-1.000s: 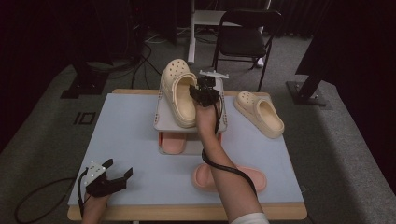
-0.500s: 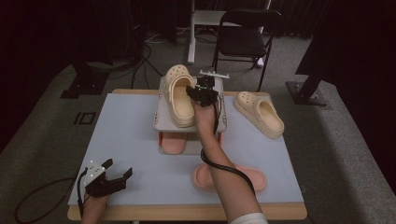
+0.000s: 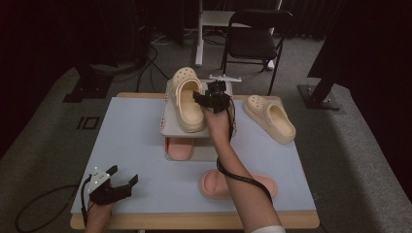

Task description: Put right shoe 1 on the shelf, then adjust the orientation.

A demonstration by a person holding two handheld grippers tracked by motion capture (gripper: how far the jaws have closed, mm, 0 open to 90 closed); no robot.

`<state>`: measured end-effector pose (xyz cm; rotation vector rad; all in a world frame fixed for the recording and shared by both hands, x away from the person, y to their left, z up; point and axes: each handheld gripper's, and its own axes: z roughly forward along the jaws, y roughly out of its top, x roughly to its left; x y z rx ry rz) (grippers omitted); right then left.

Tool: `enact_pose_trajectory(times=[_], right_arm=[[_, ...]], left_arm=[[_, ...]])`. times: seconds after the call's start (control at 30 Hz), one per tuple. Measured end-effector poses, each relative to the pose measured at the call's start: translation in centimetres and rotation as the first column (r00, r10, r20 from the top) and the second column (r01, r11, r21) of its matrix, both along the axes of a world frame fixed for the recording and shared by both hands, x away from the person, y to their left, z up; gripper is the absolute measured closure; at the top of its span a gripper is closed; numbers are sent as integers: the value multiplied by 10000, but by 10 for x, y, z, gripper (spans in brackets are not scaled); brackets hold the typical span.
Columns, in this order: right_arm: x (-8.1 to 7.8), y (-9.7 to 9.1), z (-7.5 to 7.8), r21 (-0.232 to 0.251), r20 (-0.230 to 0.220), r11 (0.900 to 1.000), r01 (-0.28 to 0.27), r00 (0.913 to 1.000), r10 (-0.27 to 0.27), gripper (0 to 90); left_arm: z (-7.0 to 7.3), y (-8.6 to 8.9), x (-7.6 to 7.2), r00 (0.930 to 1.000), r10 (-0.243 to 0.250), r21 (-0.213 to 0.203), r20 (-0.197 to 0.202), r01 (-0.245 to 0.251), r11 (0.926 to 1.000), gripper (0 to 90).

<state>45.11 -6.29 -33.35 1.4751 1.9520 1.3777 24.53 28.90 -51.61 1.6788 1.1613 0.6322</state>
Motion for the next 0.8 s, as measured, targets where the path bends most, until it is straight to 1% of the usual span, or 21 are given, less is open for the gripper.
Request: enact_pose_trajectory(times=[0.17,0.23,0.4,0.5,0.53,0.6,0.8], right_arm=[[-7,-5,0,122,75,9988,-479,9988,478,468],[-11,-6,1,135,181,9982,-593,9981,590,460],[-19,-11,2,136,277,9951,-984,9948,980,431],[-23,-16,3,221,394,9941,-1066,9936,1057,406],[-24,-19,3,226,451,9924,-1209,9918,1198,385],[-27,-23,5,234,542,9920,-1242,9909,1228,385],[-39,-40,8,-57,790,9898,-1426,9866,1426,386]], left_arm=[[0,-1,0,10000,7,-42,-5,-7,10000,82],[0,0,0,10000,7,-33,-3,-7,10000,82],[-1,0,1,10000,32,-77,-26,-32,10000,82],[-1,-1,1,10000,16,-66,-54,-16,10000,82],[-1,-1,1,10000,4,-64,-57,-4,10000,82],[-1,-2,1,10000,18,-56,-57,-18,10000,82],[-1,-2,1,10000,-29,-37,-70,29,10000,82]])
